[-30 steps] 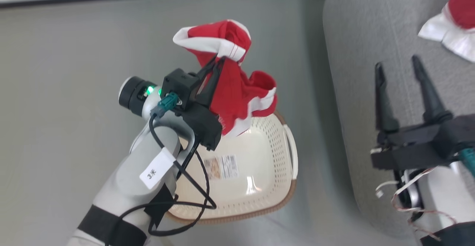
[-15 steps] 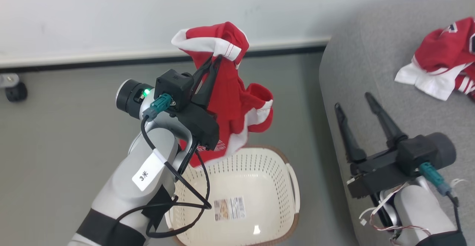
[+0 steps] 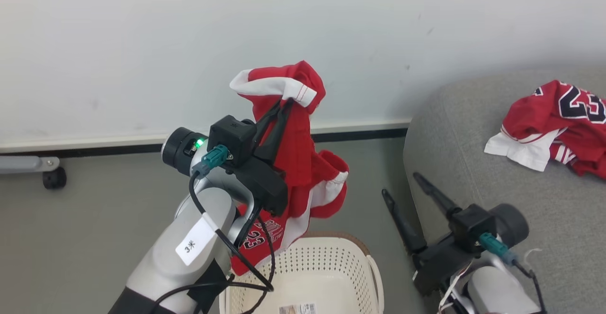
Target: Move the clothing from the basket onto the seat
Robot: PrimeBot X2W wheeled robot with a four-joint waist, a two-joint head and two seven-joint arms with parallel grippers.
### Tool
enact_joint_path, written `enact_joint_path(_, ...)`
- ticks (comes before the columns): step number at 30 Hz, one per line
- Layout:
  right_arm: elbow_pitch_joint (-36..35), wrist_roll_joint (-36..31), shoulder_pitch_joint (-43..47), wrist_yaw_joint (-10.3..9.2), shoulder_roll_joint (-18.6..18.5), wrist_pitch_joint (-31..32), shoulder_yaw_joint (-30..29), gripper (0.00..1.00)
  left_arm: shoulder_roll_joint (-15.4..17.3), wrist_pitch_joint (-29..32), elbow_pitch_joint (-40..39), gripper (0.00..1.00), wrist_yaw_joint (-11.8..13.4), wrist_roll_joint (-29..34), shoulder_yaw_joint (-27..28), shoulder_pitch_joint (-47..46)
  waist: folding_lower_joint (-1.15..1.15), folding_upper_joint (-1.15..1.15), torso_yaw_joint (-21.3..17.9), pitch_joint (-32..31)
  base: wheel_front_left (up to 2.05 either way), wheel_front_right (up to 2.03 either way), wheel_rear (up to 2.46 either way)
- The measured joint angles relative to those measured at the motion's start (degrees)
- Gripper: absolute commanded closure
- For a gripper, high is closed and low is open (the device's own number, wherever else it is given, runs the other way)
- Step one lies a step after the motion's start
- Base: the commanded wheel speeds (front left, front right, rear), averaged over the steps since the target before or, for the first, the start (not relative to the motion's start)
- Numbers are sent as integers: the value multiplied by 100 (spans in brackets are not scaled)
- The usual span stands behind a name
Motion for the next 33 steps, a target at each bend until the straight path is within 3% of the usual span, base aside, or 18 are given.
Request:
enact_joint_path(9,1032,266,-35,51,318,60,567,0,0,179,-342,100,4,-37,-259,62,1,0,152,-328,0,0,0)
enact_joint_path(15,1614,318,-219,51,337,103,730,0,1,311,-753,100,54,-153,-557,149,1,1,273,-369,0,0,0)
enact_joint_path(27,2274,516,-918,55,436,97,1245,0,9,559,-1475,100,205,-390,-961,371,1,1,473,-386,0,0,0)
enact_joint_path(28,2309,564,-955,55,453,94,1285,8,9,565,-1511,100,207,-394,-979,386,1,1,481,-384,0,0,0)
enact_joint_path(29,2338,598,-987,55,458,93,1341,59,7,591,-1548,100,216,-394,-988,394,1,1,489,-381,0,0,0)
enact_joint_path(31,2376,614,-1037,55,465,92,1426,100,8,609,-1581,100,253,-394,-983,396,1,1,500,-374,0,0,0)
enact_joint_path(33,2392,668,-1060,55,467,52,1519,100,10,660,-1591,100,261,-396,-955,404,1,1,503,-368,0,0,0)
